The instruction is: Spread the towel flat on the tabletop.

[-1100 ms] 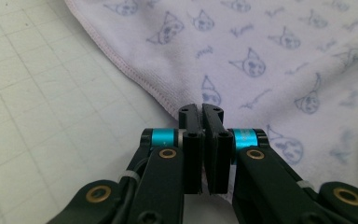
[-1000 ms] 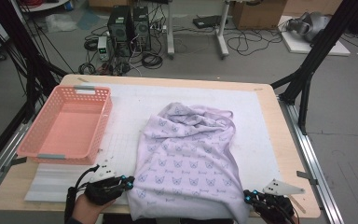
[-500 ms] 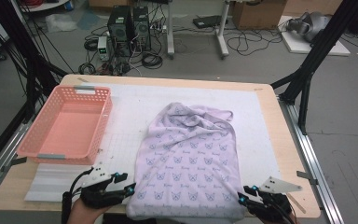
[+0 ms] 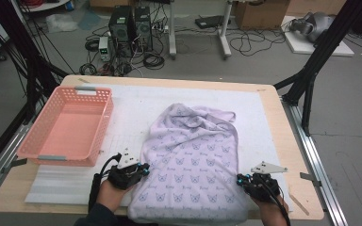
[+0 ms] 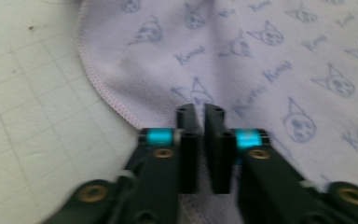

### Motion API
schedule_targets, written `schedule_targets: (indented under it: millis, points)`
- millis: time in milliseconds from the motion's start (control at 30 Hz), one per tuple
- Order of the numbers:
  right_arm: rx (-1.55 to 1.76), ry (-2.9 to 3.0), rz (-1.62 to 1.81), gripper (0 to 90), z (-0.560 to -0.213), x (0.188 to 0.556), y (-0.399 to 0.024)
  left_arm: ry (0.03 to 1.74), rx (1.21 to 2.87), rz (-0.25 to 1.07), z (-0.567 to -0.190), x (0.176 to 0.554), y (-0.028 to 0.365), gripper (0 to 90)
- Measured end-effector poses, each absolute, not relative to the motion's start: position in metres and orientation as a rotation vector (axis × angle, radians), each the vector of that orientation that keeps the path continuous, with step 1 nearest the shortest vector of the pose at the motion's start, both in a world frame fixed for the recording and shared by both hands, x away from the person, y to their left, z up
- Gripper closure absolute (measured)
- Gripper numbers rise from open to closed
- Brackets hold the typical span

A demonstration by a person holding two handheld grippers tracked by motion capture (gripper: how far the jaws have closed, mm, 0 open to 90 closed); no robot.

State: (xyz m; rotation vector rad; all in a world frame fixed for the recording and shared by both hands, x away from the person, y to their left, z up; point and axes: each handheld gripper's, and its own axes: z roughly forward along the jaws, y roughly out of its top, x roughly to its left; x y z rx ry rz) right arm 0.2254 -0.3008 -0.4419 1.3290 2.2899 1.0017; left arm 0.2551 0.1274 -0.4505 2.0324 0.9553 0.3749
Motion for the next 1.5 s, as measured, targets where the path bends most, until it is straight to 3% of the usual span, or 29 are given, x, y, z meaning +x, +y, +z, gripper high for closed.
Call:
schedule_targets:
  millis: [500,567,600,633,667,733,1200,1500]
  points:
    - [1.262,2.556,0.943,87.2,-0.429,0.153,-0.321,0.791,2.162,0.176,-0.434,0.182,0.16,87.4]
    - [1.245,2.589,0.936,85.0,-0.425,0.15,-0.321,0.787,2.134,0.201,-0.432,0.18,0.16,79.2]
    - [1.235,2.574,0.948,79.1,-0.422,0.15,-0.321,0.808,2.112,0.221,-0.432,0.183,0.162,66.1]
    - [1.242,2.542,0.972,71.3,-0.42,0.152,-0.32,0.838,2.089,0.234,-0.431,0.188,0.163,58.0]
    - [1.243,2.501,0.997,67.6,-0.417,0.155,-0.32,0.868,2.059,0.248,-0.431,0.192,0.165,55.5]
    - [1.236,2.454,1.03,65.0,-0.415,0.163,-0.316,0.912,2.002,0.277,-0.43,0.202,0.167,50.5]
    - [1.136,2.294,1.016,61.4,-0.423,0.25,-0.269,0.997,1.85,0.328,-0.436,0.259,0.164,47.9]
    - [1.152,2.29,1.017,59.2,-0.437,0.251,-0.267,1.035,1.83,0.384,-0.436,0.261,0.162,47.9]
